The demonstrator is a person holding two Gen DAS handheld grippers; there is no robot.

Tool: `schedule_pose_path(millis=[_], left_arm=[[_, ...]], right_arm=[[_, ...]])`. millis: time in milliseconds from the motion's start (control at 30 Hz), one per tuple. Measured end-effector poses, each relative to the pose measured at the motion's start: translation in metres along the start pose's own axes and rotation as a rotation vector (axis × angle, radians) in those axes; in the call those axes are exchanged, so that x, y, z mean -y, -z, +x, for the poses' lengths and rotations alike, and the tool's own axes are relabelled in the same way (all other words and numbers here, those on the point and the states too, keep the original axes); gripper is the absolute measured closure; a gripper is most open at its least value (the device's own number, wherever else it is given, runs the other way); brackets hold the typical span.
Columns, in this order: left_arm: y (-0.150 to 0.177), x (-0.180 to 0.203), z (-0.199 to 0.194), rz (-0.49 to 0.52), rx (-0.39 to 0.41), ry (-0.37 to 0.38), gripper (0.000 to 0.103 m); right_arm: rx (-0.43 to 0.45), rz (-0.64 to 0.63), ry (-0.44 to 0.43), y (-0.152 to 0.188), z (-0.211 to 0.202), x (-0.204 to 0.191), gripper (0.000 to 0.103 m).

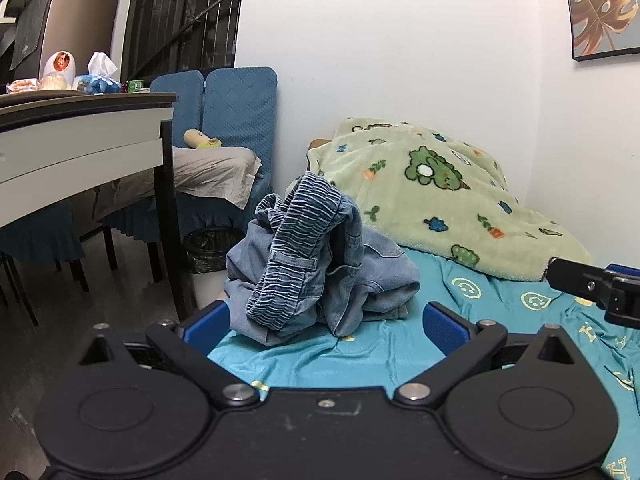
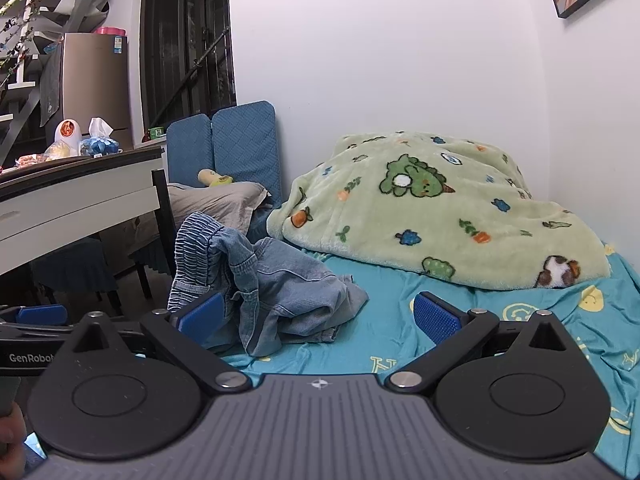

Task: Fold clothes

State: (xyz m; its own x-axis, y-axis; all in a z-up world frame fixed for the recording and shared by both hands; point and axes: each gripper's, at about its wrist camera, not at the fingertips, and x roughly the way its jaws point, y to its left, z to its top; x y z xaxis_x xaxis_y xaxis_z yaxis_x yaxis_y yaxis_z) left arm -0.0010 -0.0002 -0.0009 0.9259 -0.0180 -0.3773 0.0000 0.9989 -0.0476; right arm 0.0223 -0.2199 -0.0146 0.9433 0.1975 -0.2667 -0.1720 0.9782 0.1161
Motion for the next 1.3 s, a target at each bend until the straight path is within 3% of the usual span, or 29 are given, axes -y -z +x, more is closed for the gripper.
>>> schedule_pose_path(millis=[1300], left_arm=[[0.0024,0.005,0.0048,0.006,-0.009,0.03,0.0]], right_arm=[[-0.013,0.024,-0.004,0.0032,0.0024,0.0017,0.0]])
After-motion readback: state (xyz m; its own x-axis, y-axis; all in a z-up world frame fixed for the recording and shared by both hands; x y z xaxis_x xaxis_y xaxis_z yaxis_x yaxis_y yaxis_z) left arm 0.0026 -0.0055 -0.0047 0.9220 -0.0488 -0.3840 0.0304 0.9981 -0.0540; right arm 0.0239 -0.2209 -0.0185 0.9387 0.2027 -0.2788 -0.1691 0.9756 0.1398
